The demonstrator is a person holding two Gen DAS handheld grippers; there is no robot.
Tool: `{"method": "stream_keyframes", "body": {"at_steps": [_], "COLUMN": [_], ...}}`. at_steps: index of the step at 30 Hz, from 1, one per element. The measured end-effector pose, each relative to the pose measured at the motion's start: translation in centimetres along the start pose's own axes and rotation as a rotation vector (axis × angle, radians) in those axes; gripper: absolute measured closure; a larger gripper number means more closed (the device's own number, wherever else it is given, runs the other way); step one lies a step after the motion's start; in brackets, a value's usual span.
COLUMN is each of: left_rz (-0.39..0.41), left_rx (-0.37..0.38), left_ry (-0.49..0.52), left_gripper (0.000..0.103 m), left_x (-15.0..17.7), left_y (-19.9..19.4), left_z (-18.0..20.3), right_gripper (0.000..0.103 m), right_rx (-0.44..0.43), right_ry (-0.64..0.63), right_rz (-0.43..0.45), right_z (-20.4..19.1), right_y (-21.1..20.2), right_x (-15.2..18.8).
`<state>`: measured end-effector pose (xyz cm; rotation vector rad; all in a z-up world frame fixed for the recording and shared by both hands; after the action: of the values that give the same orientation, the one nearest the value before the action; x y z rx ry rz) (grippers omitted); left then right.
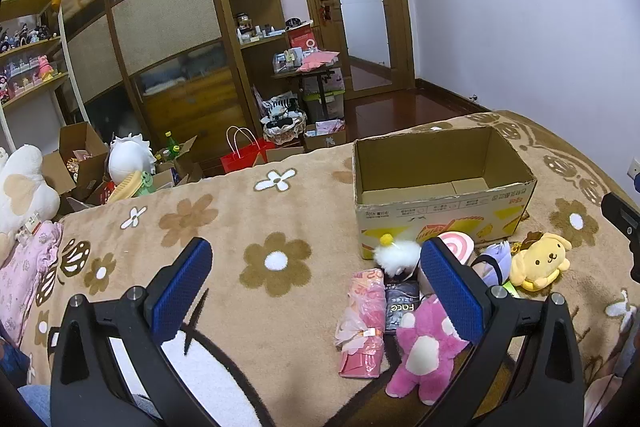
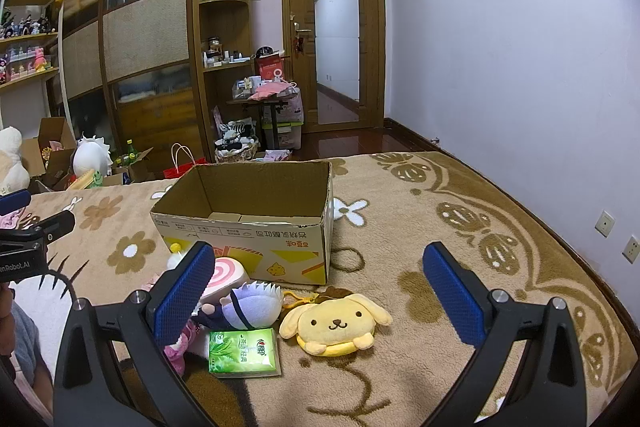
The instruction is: Organize soft objects
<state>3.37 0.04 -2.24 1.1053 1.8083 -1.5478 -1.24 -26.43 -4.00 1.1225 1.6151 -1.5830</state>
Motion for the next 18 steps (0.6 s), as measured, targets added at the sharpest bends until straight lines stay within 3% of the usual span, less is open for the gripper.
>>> {"method": "stream_keyframes", "body": {"at_steps": [18], "left_rz": [-0.002], "left_rx": [0.001], "left_ry": [0.009], "left_gripper": [0.0], "left_x": [-0.04], "left_y": [0.02], "left_z": [0.11], "right_gripper": [0.0], "right_rx": [-0.011], "right_ry": [0.005], "right_rz": [0.006], "right_z": [-0.16], "right_y": [-0.07], "right_x": [0.02]}}
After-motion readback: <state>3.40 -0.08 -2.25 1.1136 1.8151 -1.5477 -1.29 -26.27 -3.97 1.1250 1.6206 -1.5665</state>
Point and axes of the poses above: each gripper's, at about its wrist camera, not at the fingertips, and y roughly the way its jaws point, z to its right, x to its underside, the point moved 4 cm from there along y, roughly the way its jaws point, and after that the axes turned 4 degrees about y, right-handed, at the moved point
